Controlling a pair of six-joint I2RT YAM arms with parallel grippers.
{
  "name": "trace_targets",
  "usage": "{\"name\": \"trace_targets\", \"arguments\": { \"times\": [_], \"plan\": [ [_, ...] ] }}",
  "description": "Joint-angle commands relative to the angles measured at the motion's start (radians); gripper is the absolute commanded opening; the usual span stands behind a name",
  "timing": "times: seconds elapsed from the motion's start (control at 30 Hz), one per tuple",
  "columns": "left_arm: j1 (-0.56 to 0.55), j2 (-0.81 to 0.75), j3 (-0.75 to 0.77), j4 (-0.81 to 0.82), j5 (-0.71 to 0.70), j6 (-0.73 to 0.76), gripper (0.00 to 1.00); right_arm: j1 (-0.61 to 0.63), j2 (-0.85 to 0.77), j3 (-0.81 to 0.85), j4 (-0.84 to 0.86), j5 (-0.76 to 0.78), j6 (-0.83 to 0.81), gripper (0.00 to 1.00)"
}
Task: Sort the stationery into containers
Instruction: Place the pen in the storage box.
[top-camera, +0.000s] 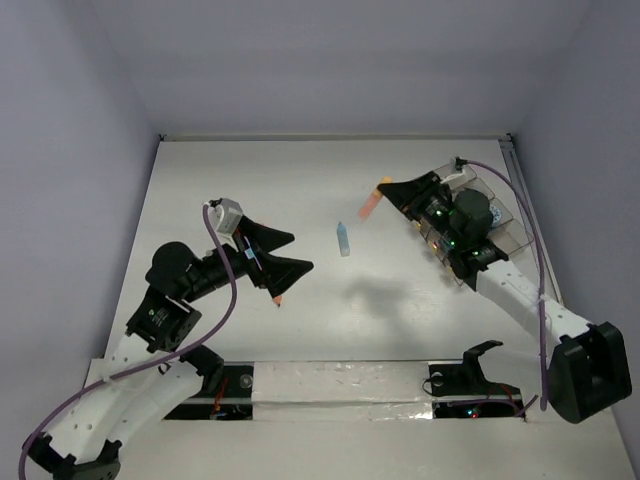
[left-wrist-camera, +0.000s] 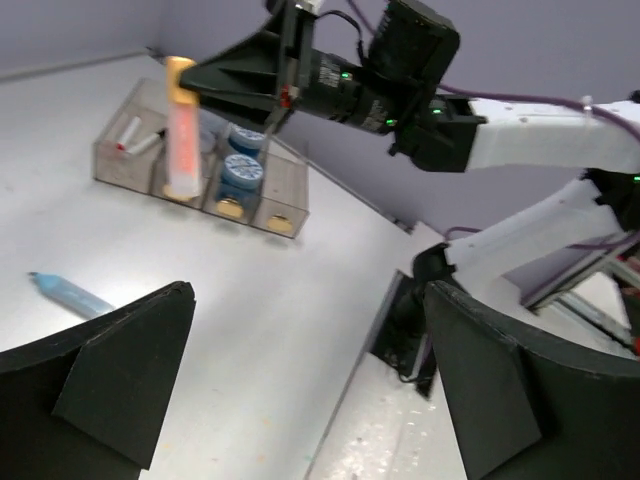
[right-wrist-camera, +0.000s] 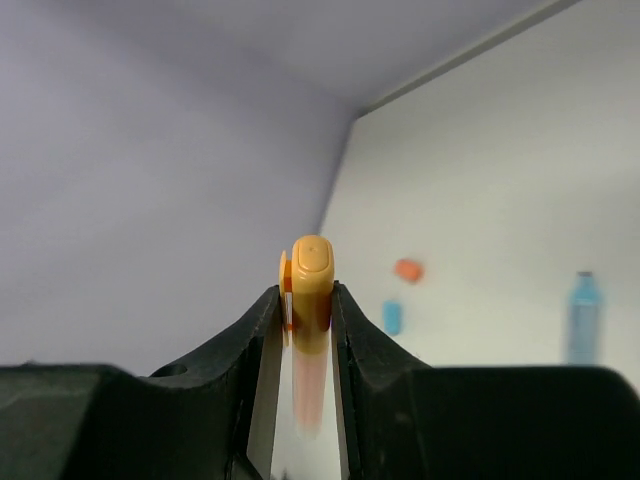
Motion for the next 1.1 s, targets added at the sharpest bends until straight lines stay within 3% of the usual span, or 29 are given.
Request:
{"name": "trace_targets", "arguments": {
  "times": [0.0, 0.23, 0.43, 0.63, 1.07],
  "plan": [
    [0.000, -0.029, 0.044, -0.116, -0.095, 0.162, 0.99, -0.107, -0.106, -0.034, -0.143, 0.060, -0.063, 0.00],
    [-0.041, -0.093, -0.010, -0.186, -0.254, 0.236, 0.99, -0.375, -0.343, -0.073, -0.616, 0.278, -0.227, 0.00],
    [-0.107, -0.163, -0.016, -0.258, -0.431, 0.253, 0.99, -0.532, -0.367, -0.061, -0.831, 0.480, -0.350, 0.00],
    [-0.137, -0.187, -0.018, -0.271, -0.472, 0.249, 0.99, -0.658, -0.311, -0.039, -0.849, 0.520, -0.396, 0.00],
    [-0.147, -0.198, -0.019, -0.274, -0.491, 0.247, 0.99, -0.742, -0.128, -0.041, -0.741, 0.415, -0.413, 0.00]
  ]
}}
